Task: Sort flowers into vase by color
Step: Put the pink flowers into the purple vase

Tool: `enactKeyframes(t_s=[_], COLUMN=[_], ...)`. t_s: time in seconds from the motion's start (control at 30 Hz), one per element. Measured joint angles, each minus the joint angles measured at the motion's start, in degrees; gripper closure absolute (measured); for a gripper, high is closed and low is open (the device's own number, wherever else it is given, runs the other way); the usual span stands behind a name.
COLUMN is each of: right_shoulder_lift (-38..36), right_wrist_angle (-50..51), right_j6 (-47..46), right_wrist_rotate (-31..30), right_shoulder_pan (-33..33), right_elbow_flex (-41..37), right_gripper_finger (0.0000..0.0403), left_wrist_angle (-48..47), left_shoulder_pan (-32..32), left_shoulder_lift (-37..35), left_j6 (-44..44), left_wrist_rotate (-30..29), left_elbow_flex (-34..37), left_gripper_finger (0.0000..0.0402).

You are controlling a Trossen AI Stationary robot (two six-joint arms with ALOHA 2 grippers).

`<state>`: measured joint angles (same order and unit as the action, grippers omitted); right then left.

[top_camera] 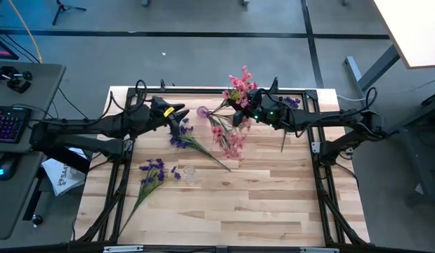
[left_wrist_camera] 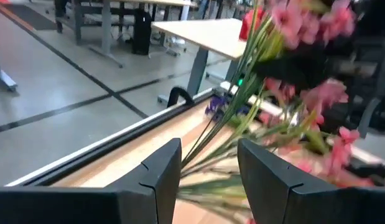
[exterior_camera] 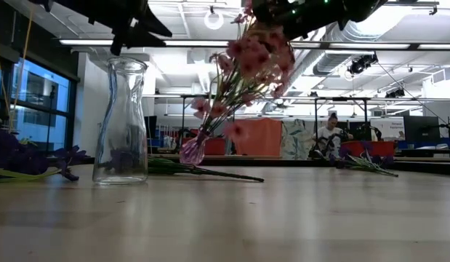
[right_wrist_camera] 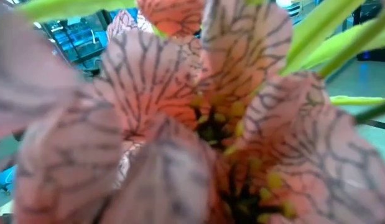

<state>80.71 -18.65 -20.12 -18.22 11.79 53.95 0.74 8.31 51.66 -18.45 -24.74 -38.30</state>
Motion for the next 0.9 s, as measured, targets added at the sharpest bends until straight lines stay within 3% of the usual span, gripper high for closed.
enactKeyframes(t_s=[0.17, 0.33, 0.57, 0.77, 0.9], right_shoulder_lift=[0.00, 0.00, 0.00, 0.00, 0.00], right_wrist_angle=[-0.12, -0.13, -0.12, -0.04, 0.00], right_j6=[0.00, 0.00, 0.00, 0.00, -0.09], right_wrist_rotate=[0.07, 0.08, 0.31, 0.38, 0.44], right_shoulder_pan=[0.24, 0.24, 0.26, 0.26, 0.26], right_elbow_flex=[0.00, 0.00, 0.00, 0.00, 0.00], right_gripper_finger=[0.0403, 0.0403, 0.0403, 0.0403, 0.0403], left_wrist_angle=[-5.37, -8.86, -11.79, -20.60, -20.75], left_shoulder_pan=[2.86, 7.59, 10.95, 12.68, 13.55], left_shoulder_lift=[2.77, 8.31, 18.25, 25.22, 28.48], left_j6=[1.66, 6.92, 27.06, 39.71, 47.22], left_wrist_rotate=[2.90, 12.90, 18.91, 19.39, 19.39], left_elbow_flex=[0.00, -0.20, -5.39, -12.11, -14.51], left_gripper_finger=[0.0254, 0.0254, 0.0240, 0.0204, 0.0183])
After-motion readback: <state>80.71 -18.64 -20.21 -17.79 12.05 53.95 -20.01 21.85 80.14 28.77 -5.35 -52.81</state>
